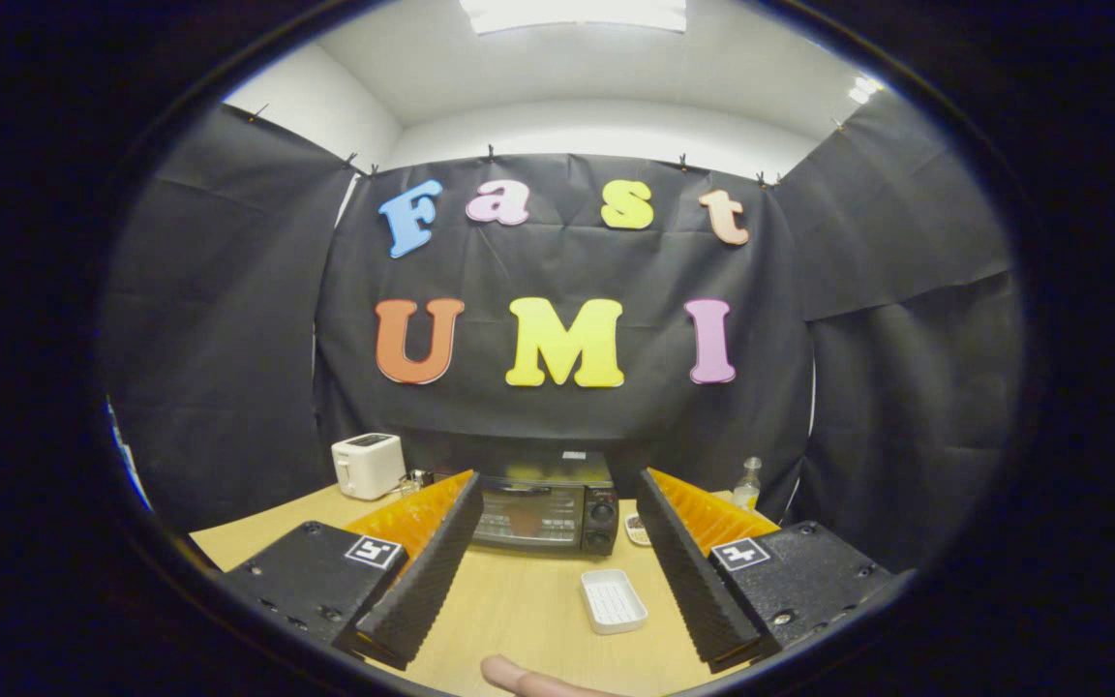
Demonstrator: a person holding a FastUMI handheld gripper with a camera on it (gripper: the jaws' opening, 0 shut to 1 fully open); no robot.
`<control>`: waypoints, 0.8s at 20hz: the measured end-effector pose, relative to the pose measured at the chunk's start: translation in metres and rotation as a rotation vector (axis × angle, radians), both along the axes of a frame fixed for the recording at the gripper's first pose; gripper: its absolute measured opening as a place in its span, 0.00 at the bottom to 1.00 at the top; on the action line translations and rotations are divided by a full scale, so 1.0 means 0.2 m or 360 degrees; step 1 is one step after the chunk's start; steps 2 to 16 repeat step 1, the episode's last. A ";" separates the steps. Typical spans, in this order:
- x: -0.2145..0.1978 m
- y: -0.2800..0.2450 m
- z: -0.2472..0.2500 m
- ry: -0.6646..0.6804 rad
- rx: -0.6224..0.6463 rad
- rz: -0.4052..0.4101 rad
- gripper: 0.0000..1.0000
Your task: Open the toaster oven, put the food inside, and close the toaster oven door.
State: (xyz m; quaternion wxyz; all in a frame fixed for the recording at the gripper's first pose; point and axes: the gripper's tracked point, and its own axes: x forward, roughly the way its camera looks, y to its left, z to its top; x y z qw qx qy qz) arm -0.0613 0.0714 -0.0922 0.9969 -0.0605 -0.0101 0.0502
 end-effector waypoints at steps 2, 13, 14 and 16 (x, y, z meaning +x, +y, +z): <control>0.01 -0.02 -0.01 0.0001 0.0008 -0.0012 1.00; 0.01 -0.02 -0.01 0.0001 0.0008 -0.0012 1.00; 0.01 -0.02 -0.01 0.0001 0.0008 -0.0012 1.00; 0.01 -0.02 -0.01 0.0001 0.0008 -0.0012 1.00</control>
